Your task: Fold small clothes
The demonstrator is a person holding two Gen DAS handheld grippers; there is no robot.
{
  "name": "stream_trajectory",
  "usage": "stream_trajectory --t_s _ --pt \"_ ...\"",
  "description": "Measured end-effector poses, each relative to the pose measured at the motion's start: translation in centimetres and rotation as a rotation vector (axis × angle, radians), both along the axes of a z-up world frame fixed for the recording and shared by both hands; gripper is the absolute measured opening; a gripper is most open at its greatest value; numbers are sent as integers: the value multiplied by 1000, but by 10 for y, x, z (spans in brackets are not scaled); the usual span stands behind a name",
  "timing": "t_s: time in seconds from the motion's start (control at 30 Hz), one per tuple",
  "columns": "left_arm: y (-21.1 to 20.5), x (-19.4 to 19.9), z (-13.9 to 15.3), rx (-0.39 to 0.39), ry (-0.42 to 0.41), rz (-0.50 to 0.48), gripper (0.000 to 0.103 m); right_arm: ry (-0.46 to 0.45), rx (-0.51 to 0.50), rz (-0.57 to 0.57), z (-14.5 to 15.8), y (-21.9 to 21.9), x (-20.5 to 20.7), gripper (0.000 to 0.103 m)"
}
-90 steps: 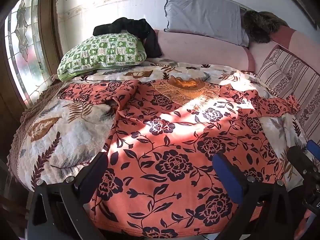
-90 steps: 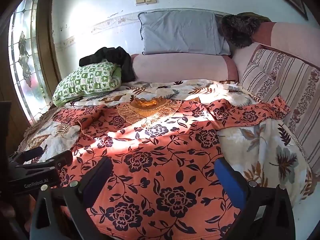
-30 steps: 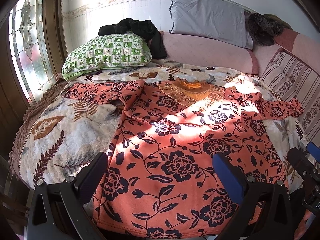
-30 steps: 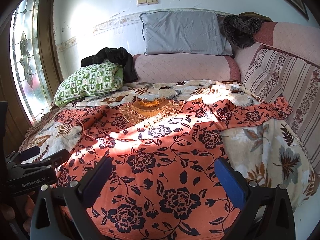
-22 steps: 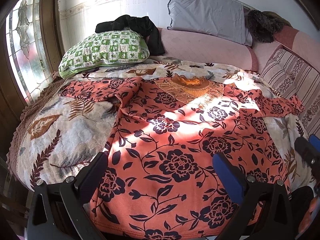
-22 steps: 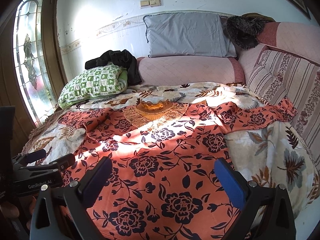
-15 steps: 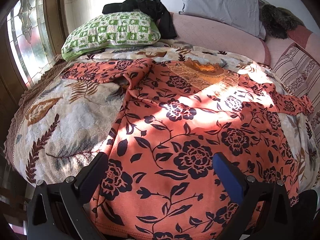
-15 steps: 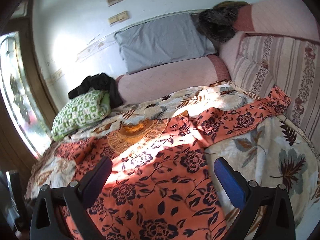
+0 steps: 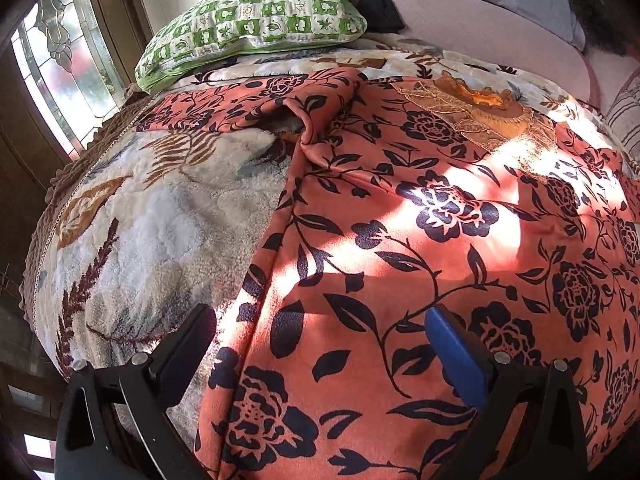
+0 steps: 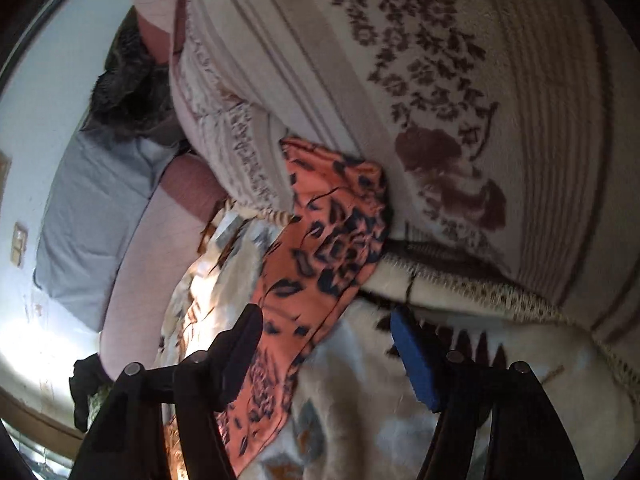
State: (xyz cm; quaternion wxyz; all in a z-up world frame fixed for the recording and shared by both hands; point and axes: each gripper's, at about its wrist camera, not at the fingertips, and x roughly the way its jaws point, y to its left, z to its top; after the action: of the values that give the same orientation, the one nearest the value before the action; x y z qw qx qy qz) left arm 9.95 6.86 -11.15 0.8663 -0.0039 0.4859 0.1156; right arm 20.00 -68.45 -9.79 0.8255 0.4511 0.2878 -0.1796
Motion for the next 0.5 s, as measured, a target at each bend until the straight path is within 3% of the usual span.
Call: stream_trajectory --t_s 0.17,0.23,0.27,0.3,0.4,0.5 --pt "2 10 -11 5 20 1 103 118 -58 -69 -17 -25 40 69" --pt "4 9 -14 8 24 -6 103 166 -96 -85 -22 -28 53 48" --pt "6 8 -14 11 22 -9 103 181 -110 -75 -23 -30 61 21" --pt "8 7 -14 16 17 -8 103 197 -135 -66 -20 -28 66 9" --pt "23 2 -12 6 -5 20 103 180 -294 34 14 6 86 5" --pt "39 -2 -13 -49 -20 59 103 52 -428 177 75 70 97 5"
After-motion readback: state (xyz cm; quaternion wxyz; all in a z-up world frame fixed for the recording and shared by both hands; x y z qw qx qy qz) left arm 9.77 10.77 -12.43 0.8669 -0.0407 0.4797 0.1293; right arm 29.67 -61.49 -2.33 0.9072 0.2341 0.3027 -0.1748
